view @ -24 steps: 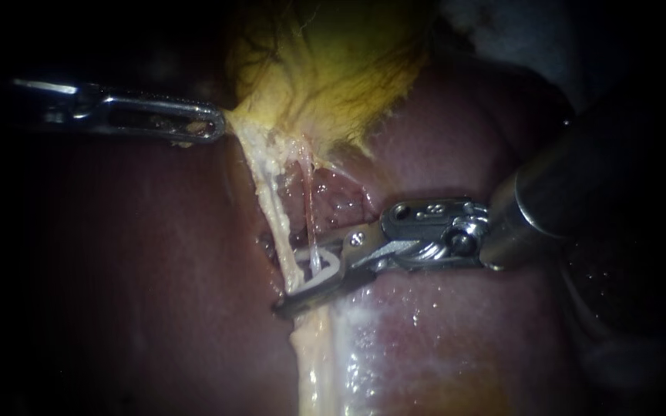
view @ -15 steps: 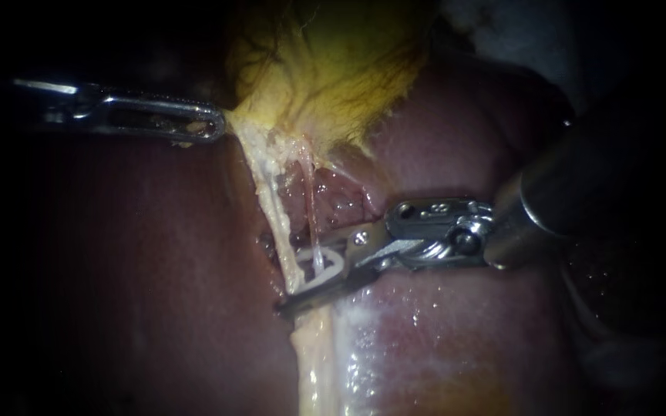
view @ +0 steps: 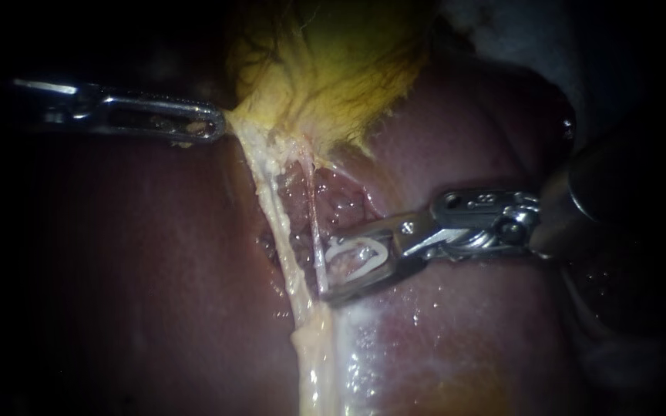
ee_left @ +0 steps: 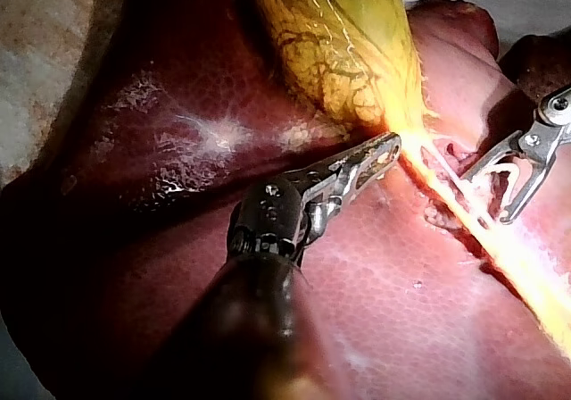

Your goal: Clipping first clip left tube

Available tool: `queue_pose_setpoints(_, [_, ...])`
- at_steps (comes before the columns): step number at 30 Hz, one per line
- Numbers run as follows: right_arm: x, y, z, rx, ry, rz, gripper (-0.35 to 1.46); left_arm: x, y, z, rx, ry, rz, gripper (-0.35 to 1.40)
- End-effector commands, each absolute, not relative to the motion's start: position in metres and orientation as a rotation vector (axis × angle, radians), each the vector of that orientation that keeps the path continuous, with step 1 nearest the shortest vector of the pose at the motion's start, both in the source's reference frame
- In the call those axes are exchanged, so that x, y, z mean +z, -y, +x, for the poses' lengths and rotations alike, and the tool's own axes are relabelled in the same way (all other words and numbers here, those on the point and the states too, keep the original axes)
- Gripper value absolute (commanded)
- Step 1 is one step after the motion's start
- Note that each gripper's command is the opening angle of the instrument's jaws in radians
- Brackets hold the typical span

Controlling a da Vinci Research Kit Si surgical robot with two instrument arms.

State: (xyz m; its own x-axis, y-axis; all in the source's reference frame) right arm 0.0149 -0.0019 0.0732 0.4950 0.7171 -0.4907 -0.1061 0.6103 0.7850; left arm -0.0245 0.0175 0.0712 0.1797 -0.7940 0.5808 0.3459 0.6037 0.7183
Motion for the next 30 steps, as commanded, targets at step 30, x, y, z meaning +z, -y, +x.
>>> queue_pose_setpoints(30, [0.0697,0.0021,0.0179,0.392,-1.11,1.004,0.59,0.0711,-0.0175,-0.0244,-0.85,1.121,0.483,-0.35])
